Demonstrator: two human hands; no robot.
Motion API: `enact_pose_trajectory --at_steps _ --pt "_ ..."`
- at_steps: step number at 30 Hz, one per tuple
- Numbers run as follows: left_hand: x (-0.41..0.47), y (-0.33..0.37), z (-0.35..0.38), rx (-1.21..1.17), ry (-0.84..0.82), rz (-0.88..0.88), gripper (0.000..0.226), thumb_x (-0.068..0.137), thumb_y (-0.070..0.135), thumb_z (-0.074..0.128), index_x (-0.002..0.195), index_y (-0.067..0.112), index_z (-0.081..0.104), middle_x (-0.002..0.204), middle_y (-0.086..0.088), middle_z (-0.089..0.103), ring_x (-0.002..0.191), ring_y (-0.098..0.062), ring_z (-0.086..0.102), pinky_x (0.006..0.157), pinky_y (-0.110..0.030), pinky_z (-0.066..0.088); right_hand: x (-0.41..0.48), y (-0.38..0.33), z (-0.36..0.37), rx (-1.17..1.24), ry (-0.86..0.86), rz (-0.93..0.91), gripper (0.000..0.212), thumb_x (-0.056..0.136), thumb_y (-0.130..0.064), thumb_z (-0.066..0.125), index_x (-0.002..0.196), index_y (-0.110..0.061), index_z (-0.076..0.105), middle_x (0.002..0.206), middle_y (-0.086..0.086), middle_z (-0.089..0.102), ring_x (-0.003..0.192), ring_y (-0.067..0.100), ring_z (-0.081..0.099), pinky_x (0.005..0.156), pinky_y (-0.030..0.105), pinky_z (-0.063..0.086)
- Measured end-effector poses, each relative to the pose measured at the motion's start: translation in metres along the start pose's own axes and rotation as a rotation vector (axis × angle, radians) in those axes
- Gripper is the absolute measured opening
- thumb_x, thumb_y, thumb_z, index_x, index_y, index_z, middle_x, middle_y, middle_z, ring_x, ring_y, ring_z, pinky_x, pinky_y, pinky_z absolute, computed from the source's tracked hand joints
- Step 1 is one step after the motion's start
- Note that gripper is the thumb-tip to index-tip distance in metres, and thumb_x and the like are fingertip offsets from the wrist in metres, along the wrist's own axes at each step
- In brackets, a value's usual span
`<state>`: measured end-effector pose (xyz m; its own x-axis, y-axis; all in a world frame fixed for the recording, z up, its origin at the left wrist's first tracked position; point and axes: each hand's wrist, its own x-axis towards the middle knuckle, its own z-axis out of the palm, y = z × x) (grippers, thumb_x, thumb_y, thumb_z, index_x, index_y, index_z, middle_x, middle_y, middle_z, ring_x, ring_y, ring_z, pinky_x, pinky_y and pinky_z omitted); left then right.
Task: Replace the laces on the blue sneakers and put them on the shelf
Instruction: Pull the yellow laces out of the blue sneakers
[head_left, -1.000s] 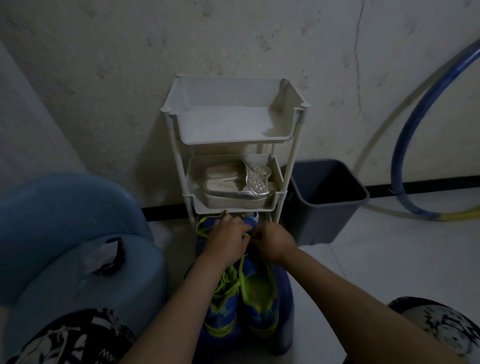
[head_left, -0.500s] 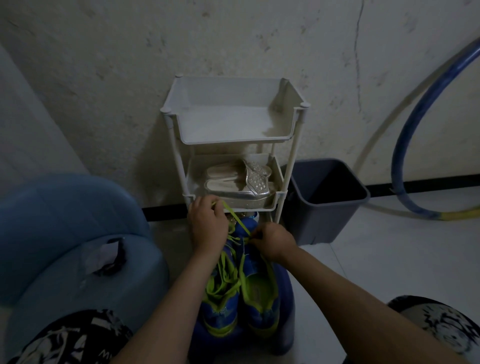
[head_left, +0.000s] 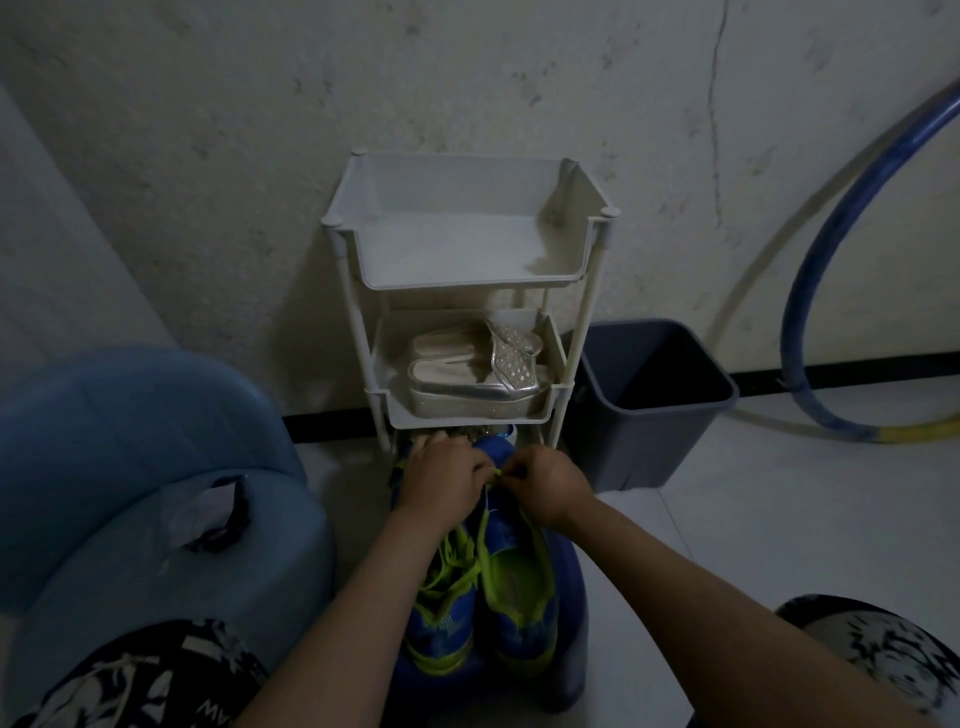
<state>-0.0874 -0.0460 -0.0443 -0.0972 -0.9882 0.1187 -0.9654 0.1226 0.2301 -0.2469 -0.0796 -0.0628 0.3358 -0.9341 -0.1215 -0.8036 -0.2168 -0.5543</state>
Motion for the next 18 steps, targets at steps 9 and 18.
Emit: enact_pose_trajectory --at_steps 9,18 --pt "-0.0008 -0.0017 -0.0028 -0.116 0.365 -0.238 0.017 0.093 0.031 0.054 0.09 0.029 0.07 0.095 0.009 0.063 0.094 -0.018 0.05 0.085 -0.035 0.034 0.0033 -0.0021 0.0011 -0.037 -0.024 0.047 0.014 0.092 -0.035 0.061 0.1 -0.028 0.071 0.1 -0.003 0.07 0.091 0.014 0.065 0.078 0.032 0.053" --pt "-0.0013 0.0065 0.0006 -0.016 0.118 0.001 0.038 0.088 0.027 0.052 0.123 0.033 0.065 0.121 0.011 0.059 0.116 -0.017 0.047 0.104 -0.036 0.031 0.0025 -0.0027 0.0042 -0.055 -0.01 0.046 0.016 0.094 -0.031 0.057 0.092 -0.024 0.071 0.092 0.0 0.07 0.083 0.015 0.065 0.069 0.03 0.051"
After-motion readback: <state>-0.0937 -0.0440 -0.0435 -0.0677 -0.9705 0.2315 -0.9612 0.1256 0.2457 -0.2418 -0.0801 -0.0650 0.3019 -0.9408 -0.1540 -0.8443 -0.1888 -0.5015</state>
